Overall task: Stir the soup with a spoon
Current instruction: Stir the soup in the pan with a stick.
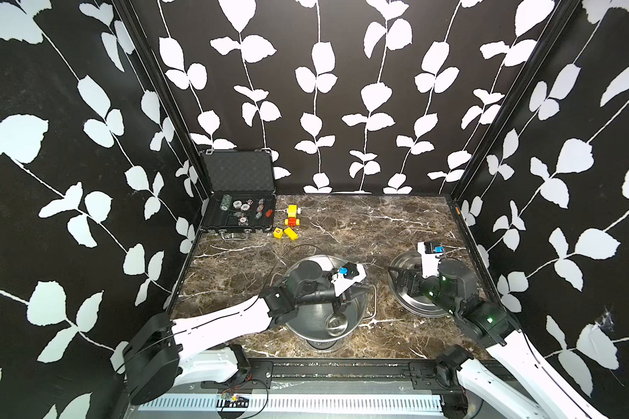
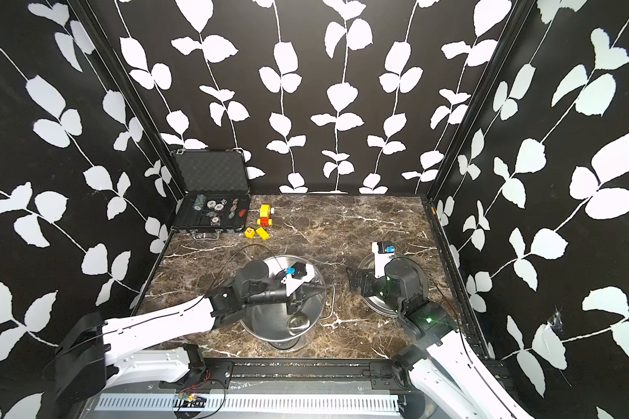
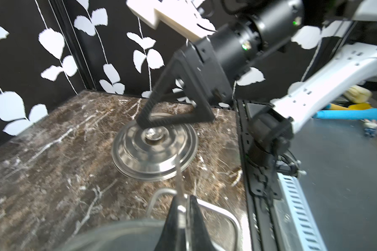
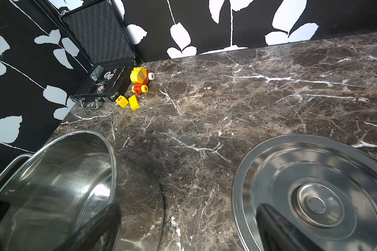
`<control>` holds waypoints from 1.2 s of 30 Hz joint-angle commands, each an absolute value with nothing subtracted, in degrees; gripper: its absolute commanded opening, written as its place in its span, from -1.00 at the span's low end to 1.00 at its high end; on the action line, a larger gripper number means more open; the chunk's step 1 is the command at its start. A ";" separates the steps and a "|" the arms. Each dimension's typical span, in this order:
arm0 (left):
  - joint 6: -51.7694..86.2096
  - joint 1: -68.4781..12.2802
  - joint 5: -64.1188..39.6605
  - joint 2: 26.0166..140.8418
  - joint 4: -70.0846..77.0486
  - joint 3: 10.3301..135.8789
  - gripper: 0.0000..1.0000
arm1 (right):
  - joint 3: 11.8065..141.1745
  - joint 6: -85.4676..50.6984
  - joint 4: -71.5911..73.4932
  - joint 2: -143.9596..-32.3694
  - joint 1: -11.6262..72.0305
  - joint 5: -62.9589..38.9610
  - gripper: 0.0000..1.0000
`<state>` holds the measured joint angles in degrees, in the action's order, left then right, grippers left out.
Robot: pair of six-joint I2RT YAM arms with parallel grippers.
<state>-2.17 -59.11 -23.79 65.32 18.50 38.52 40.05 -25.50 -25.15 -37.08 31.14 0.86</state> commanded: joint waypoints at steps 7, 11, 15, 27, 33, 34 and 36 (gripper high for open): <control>3.07 -59.33 -18.78 50.39 15.46 29.20 -1.00 | 41.47 -26.25 -22.95 -36.93 31.38 0.44 0.98; 2.14 -59.33 -12.76 44.61 10.08 28.01 -1.00 | 41.55 -26.38 -21.63 -37.49 31.38 0.31 0.98; 0.63 -59.24 -4.57 38.82 5.04 26.97 -1.00 | 42.48 -25.39 -21.20 -39.25 31.38 -0.48 0.98; 0.15 -54.49 14.79 36.81 5.79 25.79 -1.00 | 42.12 -25.23 -19.07 -40.79 31.38 -1.14 0.98; -0.08 -49.58 18.51 44.23 12.76 27.22 -1.00 | 42.32 -24.98 -19.57 -40.37 31.38 -1.15 0.98; -0.60 -49.49 17.86 45.98 14.84 27.43 -1.00 | 42.37 -24.96 -19.72 -40.27 31.38 -1.07 0.98; -1.46 -49.32 15.87 49.47 18.75 28.51 -1.00 | 42.45 -24.75 -20.04 -40.09 31.38 -0.97 0.98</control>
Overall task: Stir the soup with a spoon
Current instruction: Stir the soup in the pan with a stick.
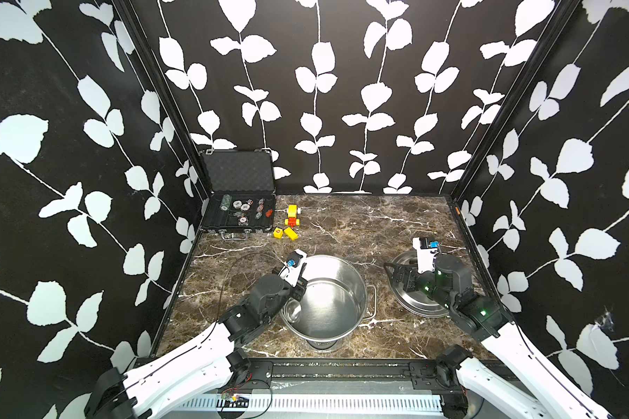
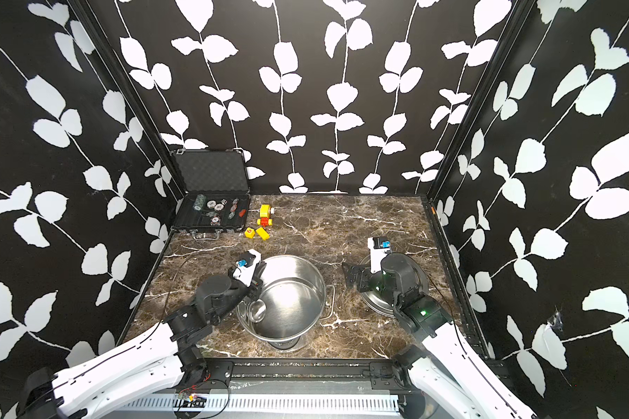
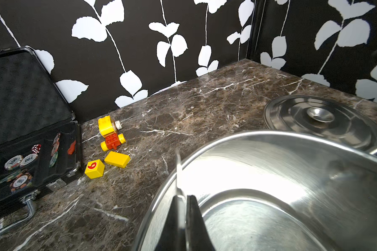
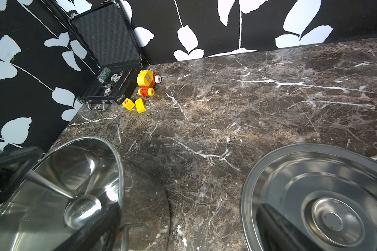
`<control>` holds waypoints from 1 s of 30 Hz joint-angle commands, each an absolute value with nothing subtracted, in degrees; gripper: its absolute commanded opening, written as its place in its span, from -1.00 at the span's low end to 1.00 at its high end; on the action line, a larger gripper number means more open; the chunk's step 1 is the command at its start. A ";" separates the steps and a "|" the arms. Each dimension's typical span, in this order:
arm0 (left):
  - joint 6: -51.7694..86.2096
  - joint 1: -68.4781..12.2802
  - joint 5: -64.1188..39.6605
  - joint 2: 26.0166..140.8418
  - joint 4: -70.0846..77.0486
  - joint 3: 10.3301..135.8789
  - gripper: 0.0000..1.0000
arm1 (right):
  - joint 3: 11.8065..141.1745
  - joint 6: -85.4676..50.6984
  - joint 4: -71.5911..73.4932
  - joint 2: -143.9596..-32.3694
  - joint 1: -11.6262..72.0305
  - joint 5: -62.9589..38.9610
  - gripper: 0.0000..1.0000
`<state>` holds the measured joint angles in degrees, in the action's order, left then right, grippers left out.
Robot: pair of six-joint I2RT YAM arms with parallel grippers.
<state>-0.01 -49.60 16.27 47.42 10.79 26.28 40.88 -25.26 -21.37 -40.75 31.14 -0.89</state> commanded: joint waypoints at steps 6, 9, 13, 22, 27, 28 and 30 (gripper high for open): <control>-3.97 -49.35 5.55 61.33 28.76 34.17 -1.00 | 42.63 -24.44 -20.84 -39.36 31.38 -0.45 0.98; -4.39 -49.31 -1.69 67.08 31.99 37.44 -1.00 | 42.71 -24.36 -21.48 -38.76 31.38 -0.04 0.98; -4.66 -49.31 -11.23 74.52 36.55 41.11 -1.00 | 42.96 -24.13 -22.81 -37.66 31.38 0.63 0.98; -1.25 -49.93 -28.80 83.53 43.68 45.41 -1.00 | 43.02 -23.91 -24.98 -35.07 31.38 2.00 0.98; -1.93 -51.46 -33.84 82.15 42.52 43.70 -1.00 | 42.30 -24.16 -24.90 -34.42 31.38 2.33 0.98; -2.33 -51.89 -33.99 81.68 41.90 43.16 -1.00 | 42.34 -24.17 -24.75 -34.49 31.38 2.24 0.98; -3.16 -52.85 -36.07 80.38 40.26 41.91 -1.00 | 42.28 -24.08 -24.57 -34.62 31.38 2.16 0.98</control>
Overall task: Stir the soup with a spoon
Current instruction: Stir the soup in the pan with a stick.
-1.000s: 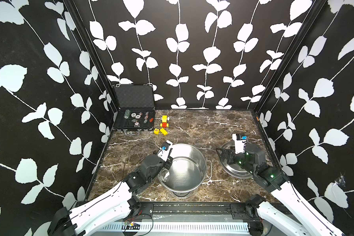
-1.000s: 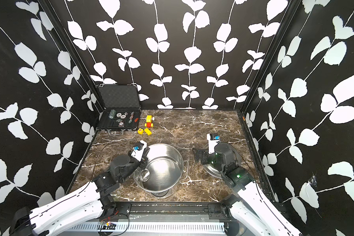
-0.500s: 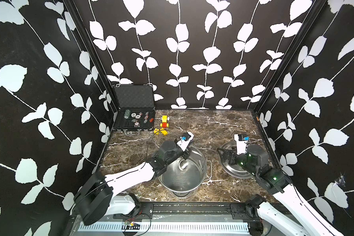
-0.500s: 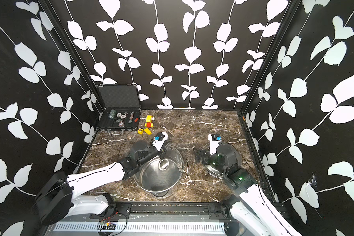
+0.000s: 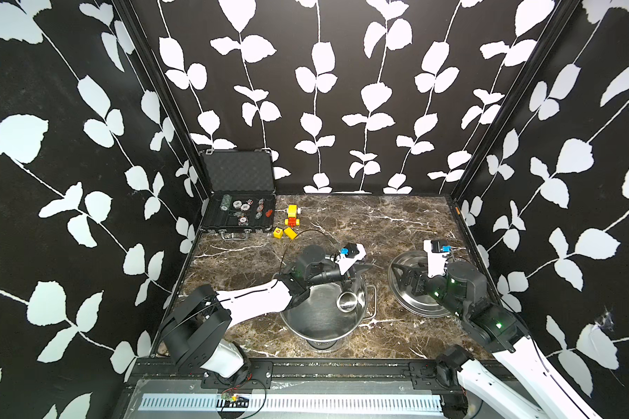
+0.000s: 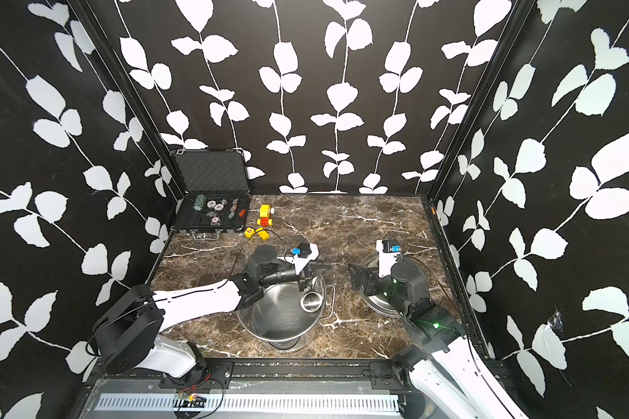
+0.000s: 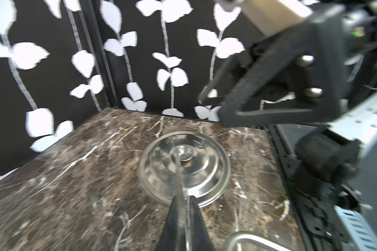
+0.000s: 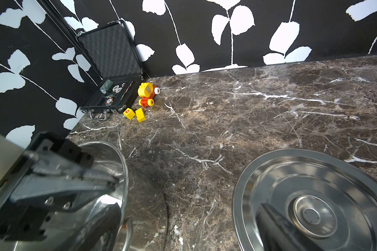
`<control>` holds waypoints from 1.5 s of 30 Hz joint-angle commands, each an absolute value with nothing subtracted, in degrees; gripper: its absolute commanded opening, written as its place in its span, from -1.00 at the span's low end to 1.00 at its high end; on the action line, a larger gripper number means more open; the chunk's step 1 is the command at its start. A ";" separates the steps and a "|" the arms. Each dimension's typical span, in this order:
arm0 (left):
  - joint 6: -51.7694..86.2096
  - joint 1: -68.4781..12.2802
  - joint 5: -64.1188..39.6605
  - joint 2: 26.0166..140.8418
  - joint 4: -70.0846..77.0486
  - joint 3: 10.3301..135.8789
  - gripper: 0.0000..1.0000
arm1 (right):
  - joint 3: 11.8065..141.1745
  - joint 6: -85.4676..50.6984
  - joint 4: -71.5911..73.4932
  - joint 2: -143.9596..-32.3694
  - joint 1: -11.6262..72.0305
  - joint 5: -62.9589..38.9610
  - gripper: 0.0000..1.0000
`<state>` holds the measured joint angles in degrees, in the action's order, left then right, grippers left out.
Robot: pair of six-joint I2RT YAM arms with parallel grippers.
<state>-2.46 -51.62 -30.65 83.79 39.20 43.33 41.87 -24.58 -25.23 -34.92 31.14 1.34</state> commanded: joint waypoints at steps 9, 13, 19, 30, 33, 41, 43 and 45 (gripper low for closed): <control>-4.32 -56.01 -33.96 71.51 30.92 35.11 -1.00 | 42.20 -23.65 -23.57 -35.93 31.38 1.42 0.98; -2.42 -56.41 -29.90 64.90 28.75 30.42 -1.00 | 41.86 -23.64 -22.89 -36.19 31.38 1.21 0.98; -1.71 -56.43 -24.25 55.12 20.24 26.60 -1.00 | 41.98 -23.62 -21.70 -37.24 31.38 0.64 0.98; -1.49 -56.43 -0.33 41.45 6.89 24.06 -1.00 | 41.92 -24.17 -20.73 -38.23 31.38 -0.17 0.98; -1.24 -56.36 9.63 40.40 5.01 24.40 -1.00 | 42.02 -24.17 -20.57 -38.45 31.38 -0.33 0.98; -0.03 -54.23 22.13 46.73 12.56 26.56 -1.00 | 41.84 -24.43 -20.36 -38.31 31.38 -0.44 0.98; 1.89 -51.69 20.07 49.51 14.31 28.08 -1.00 | 41.97 -24.47 -20.47 -38.21 31.38 -0.52 0.98; 2.13 -50.24 17.68 52.06 17.94 28.94 -1.00 | 42.10 -24.43 -20.85 -37.87 31.38 -0.49 0.98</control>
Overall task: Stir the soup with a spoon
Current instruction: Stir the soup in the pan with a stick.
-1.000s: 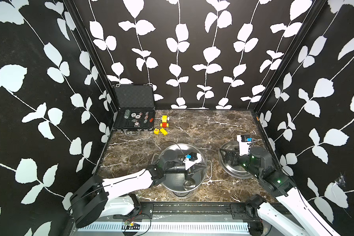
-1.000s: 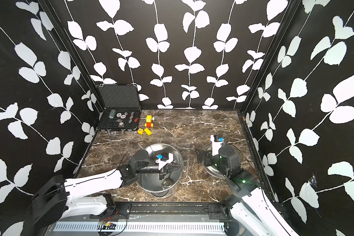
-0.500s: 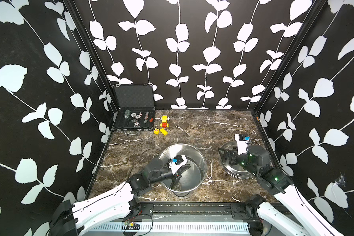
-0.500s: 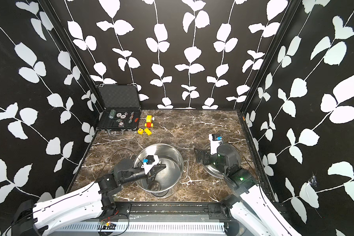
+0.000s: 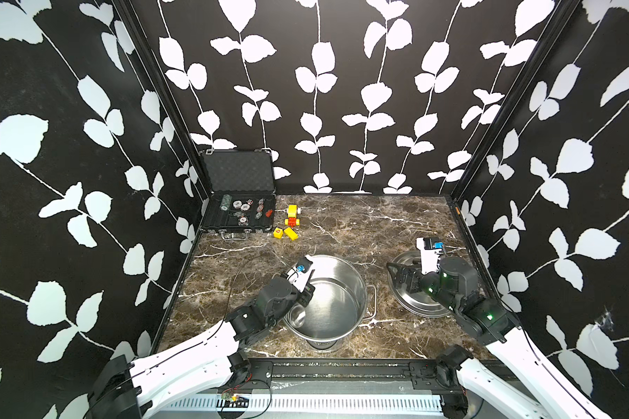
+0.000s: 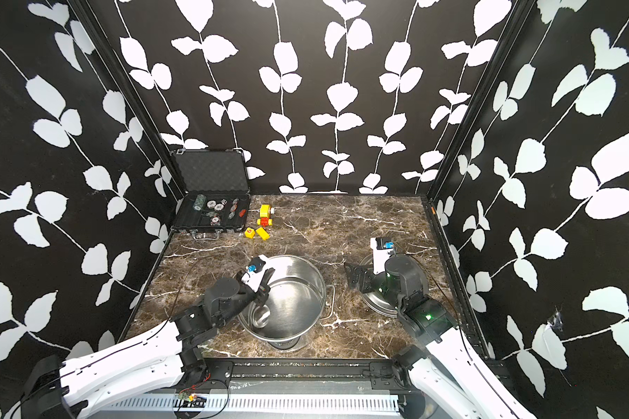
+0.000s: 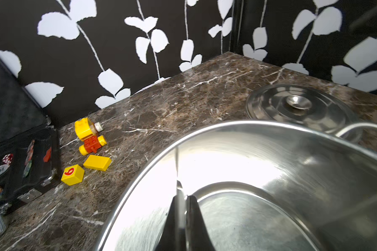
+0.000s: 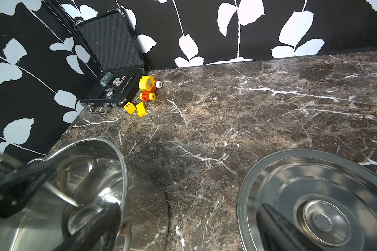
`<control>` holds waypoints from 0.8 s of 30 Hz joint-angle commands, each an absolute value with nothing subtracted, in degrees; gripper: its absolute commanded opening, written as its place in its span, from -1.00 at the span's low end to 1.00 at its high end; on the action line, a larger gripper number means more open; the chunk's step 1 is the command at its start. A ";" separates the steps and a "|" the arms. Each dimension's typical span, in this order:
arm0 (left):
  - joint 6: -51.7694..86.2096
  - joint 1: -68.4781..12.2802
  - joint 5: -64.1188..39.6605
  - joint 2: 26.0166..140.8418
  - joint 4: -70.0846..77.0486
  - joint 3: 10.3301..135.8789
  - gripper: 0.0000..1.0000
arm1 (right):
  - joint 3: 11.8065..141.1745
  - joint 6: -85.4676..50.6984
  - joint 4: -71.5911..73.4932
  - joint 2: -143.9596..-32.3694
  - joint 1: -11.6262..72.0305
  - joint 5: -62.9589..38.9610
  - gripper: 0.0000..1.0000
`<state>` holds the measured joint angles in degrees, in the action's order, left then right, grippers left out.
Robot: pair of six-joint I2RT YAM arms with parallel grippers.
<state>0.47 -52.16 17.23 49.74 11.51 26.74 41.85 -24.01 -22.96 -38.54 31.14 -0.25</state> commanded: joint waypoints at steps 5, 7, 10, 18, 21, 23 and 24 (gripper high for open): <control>-1.24 -49.64 10.28 59.25 27.60 31.56 -1.00 | 41.89 -24.26 -22.16 -36.40 31.38 0.20 0.98; -1.98 -49.57 5.65 62.96 30.63 33.41 -1.00 | 41.80 -24.26 -22.47 -35.81 31.38 0.49 0.98; -2.02 -49.57 -0.62 69.09 34.68 36.45 -1.00 | 41.83 -24.18 -22.92 -35.38 31.38 0.66 0.98; 0.03 -50.02 -17.58 80.24 39.63 44.85 -1.00 | 42.41 -23.56 -24.70 -33.96 31.38 1.52 0.98; -0.40 -51.88 -21.64 81.70 40.70 45.79 -1.00 | 42.16 -23.64 -25.12 -32.99 31.38 1.92 0.98; -0.89 -53.20 -23.84 81.74 40.65 45.76 -1.00 | 41.90 -23.64 -25.22 -32.69 31.38 2.12 0.98; -1.10 -53.94 -25.04 81.72 40.68 45.52 -1.00 | 41.82 -23.64 -25.30 -32.59 31.38 2.19 0.98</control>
<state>-0.84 -52.12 -17.93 82.50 36.84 44.16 41.85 -23.94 -25.32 -33.45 31.14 1.02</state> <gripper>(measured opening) 0.057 0.990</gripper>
